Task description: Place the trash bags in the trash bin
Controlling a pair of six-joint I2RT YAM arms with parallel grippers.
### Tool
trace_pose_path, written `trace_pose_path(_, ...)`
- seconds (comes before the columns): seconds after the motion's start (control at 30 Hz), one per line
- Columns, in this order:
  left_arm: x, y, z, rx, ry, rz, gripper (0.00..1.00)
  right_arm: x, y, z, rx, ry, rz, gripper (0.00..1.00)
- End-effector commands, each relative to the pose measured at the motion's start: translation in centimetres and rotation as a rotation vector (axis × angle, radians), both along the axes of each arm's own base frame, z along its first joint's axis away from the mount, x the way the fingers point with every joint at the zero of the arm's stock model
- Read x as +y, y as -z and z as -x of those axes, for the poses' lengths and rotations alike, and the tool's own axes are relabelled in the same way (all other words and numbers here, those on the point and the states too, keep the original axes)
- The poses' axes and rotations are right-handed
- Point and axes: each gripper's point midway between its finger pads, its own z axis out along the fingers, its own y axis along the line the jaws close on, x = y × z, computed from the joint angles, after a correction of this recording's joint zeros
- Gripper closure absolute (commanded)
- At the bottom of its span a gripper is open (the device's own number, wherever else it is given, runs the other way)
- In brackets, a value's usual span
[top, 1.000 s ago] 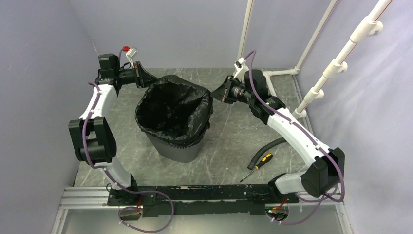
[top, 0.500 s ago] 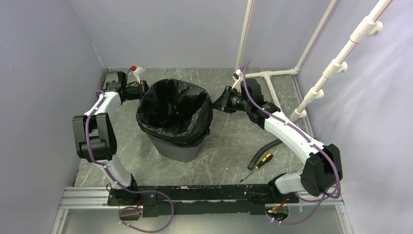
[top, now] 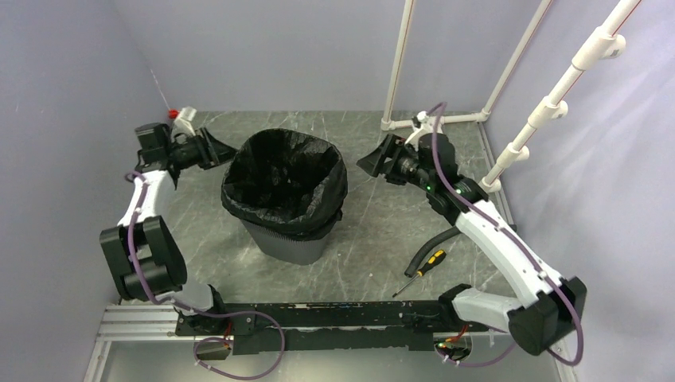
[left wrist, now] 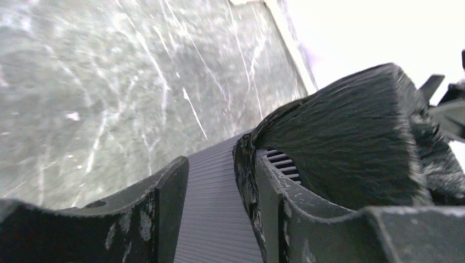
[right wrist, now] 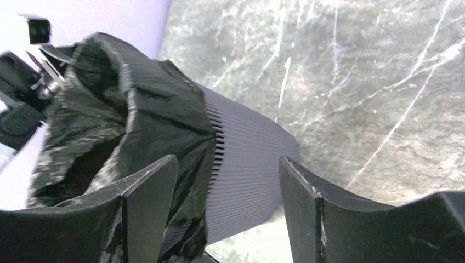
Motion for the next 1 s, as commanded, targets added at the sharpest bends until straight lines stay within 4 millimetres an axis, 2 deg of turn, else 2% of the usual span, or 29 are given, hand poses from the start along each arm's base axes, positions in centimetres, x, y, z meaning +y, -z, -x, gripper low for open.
trace_pose_path(0.0, 3.1, -3.7, 0.4, -0.058, -0.150, 0.022, 0.45, -1.3, -2.8, 1.6, -0.070, 0.046, -0.087, 0.27)
trace_pose_path(0.03, 3.8, -3.6, 0.7, -0.042, -0.181, 0.024, 0.45, -1.2, -3.4, 2.3, -0.086, 0.031, -0.123, 0.26)
trace_pose_path(0.13, 4.3, -3.2, 1.8, 0.006, -0.226, 0.021, 0.44, -0.5, -3.1, 4.6, -0.059, -0.038, -0.208, 0.26)
trace_pose_path(0.37, 2.0, -2.7, 6.3, 0.068, -0.207, 0.093, 0.43, 1.2, -1.0, 10.0, 0.037, -0.200, -0.348, 0.25)
trace_pose_path(0.5, 1.3, -1.8, 7.8, 0.100, -0.199, 0.110, 0.41, 3.4, 0.5, 12.5, 0.089, -0.294, -0.345, 0.24)
trace_pose_path(0.63, 0.8, -1.6, 8.5, 0.113, -0.178, 0.136, 0.42, 5.6, 1.0, 13.2, 0.101, -0.332, -0.339, 0.24)
trace_pose_path(0.87, 0.4, -1.2, 9.7, 0.117, -0.166, 0.106, 0.46, 6.9, 0.7, 11.7, 0.094, -0.320, -0.358, 0.24)
trace_pose_path(0.9, 0.4, -1.1, 9.7, 0.115, -0.166, 0.105, 0.47, 7.0, 1.0, 11.5, 0.107, -0.310, -0.355, 0.25)
trace_pose_path(0.97, 0.2, -1.0, 9.8, 0.115, -0.155, 0.115, 0.51, 7.2, 1.7, 11.1, 0.134, -0.292, -0.356, 0.33)
